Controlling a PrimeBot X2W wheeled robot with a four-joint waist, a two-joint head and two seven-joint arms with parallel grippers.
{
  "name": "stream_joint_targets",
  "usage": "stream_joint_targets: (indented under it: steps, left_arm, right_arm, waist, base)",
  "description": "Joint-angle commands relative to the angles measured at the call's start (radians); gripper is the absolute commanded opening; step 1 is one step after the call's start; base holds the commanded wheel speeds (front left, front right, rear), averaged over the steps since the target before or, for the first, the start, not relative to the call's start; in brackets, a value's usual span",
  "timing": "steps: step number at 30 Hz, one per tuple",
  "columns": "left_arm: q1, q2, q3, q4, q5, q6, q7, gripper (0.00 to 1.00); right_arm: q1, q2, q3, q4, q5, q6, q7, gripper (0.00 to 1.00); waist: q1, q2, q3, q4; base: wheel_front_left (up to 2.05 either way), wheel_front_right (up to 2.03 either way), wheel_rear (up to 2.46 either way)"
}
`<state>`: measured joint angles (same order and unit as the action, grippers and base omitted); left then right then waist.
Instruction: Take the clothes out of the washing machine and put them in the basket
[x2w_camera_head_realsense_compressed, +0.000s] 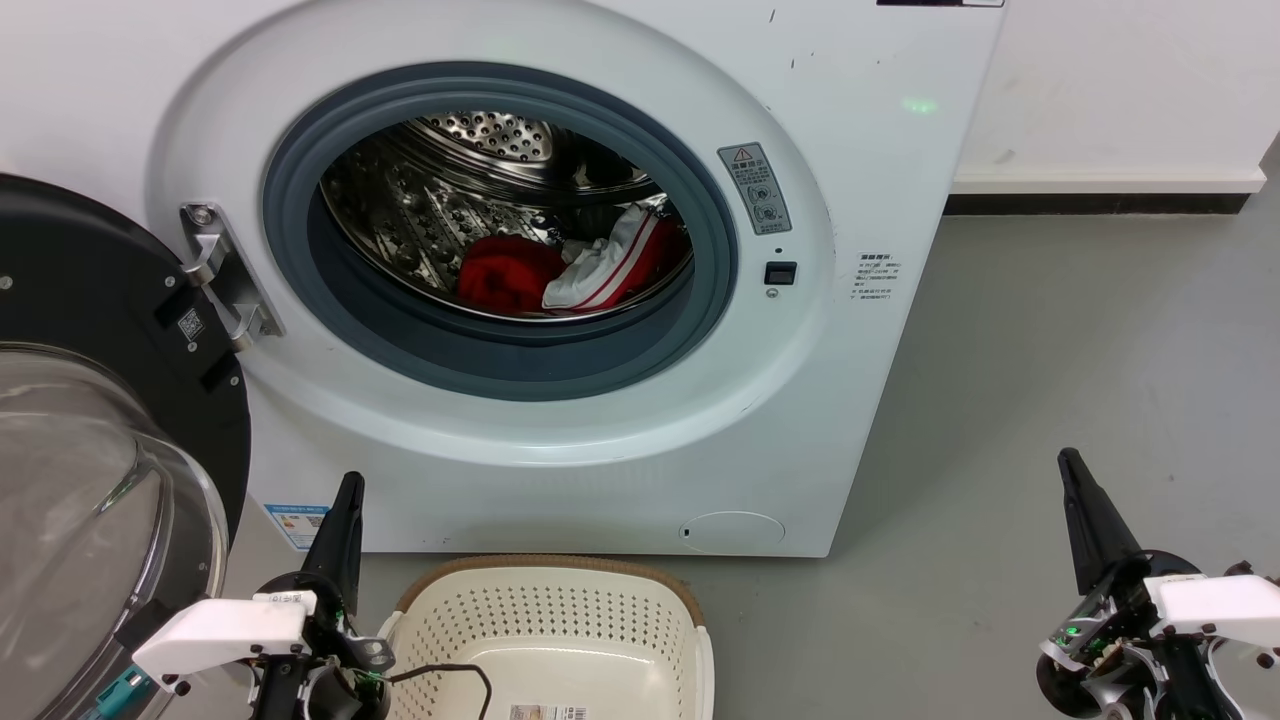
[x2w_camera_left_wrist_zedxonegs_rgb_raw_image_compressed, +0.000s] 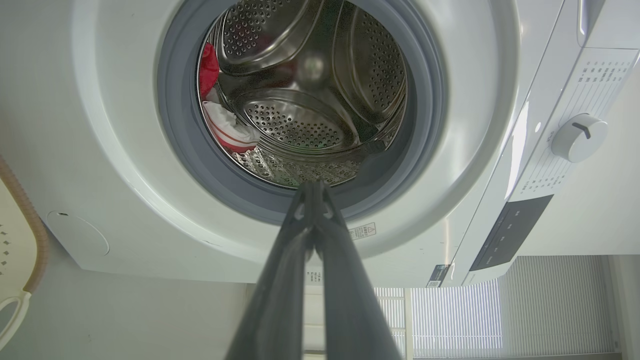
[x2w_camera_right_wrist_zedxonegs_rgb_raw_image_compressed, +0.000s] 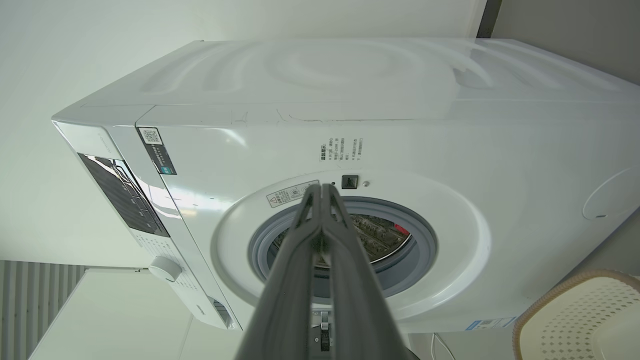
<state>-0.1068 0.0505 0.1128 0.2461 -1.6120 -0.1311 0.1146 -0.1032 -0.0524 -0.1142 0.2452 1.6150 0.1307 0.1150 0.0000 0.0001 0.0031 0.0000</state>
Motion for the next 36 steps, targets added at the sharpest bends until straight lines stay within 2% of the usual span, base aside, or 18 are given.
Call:
stream_joint_targets:
  steps: [1, 23, 24, 25, 26, 27, 32, 36]
  left_arm:
    - [-0.006, -0.001, 0.003, 0.0, -0.002, -0.002, 0.002, 0.0]
    - [-0.006, -0.001, 0.003, 0.0, -0.002, -0.002, 0.002, 0.0]
    - [0.0, 0.0, 0.0, 0.0, 0.0, 0.0, 0.0, 1.0]
    - [0.002, 0.0, -0.001, 0.004, 0.0, 0.0, -0.002, 1.0]
    - [0.008, -0.001, -0.003, 0.012, 0.0, 0.0, -0.002, 0.0]
    - [0.017, -0.002, -0.004, 0.02, 0.0, 0.0, -0.002, 1.0]
    - [0.03, -0.002, -0.008, 0.008, 0.012, 0.0, -0.025, 1.0]
    - [0.033, -0.002, -0.003, -0.005, 0.062, 0.0, -0.045, 1.0]
  right_arm:
    - [-0.012, 0.003, 0.001, 0.001, -0.004, 0.0, 0.0, 0.0]
    - [-0.012, 0.003, 0.001, 0.001, -0.004, 0.0, 0.0, 0.0]
    - [0.0, 0.0, 0.0, 0.0, 0.0, 0.0, 0.0, 1.0]
    - [0.003, 0.0, 0.001, 0.004, 0.0, 0.0, -0.001, 1.0]
    - [0.008, 0.0, 0.001, 0.013, 0.0, 0.0, -0.001, 0.0]
    - [0.016, 0.0, 0.002, 0.022, 0.0, 0.0, -0.002, 1.0]
    - [0.031, 0.0, 0.004, 0.024, -0.017, 0.0, -0.025, 1.0]
    - [0.037, 0.001, -0.001, 0.015, -0.069, 0.0, -0.045, 1.0]
  waist:
    - [0.0, -0.0001, 0.0, 0.0]
    - [0.0, -0.0001, 0.0, 0.0]
    - [0.0, -0.0001, 0.0, 0.0]
    - [0.0, -0.0001, 0.0, 0.0]
    - [0.0, -0.0001, 0.0, 0.0]
    - [0.0, -0.0001, 0.0, 0.0]
    - [0.0, -0.0001, 0.0, 0.0]
    - [0.0, -0.0001, 0.001, 0.0]
  base:
    - [0.0, 0.0, 0.0]
    - [0.0, 0.0, 0.0]
    - [0.0, 0.0, 0.0]
    - [0.0, 0.0, 0.0]
    - [0.0, 0.0, 0.0]
    - [0.0, 0.0, 0.0]
    - [0.0, 0.0, 0.0]
    - [0.0, 0.0, 0.0]
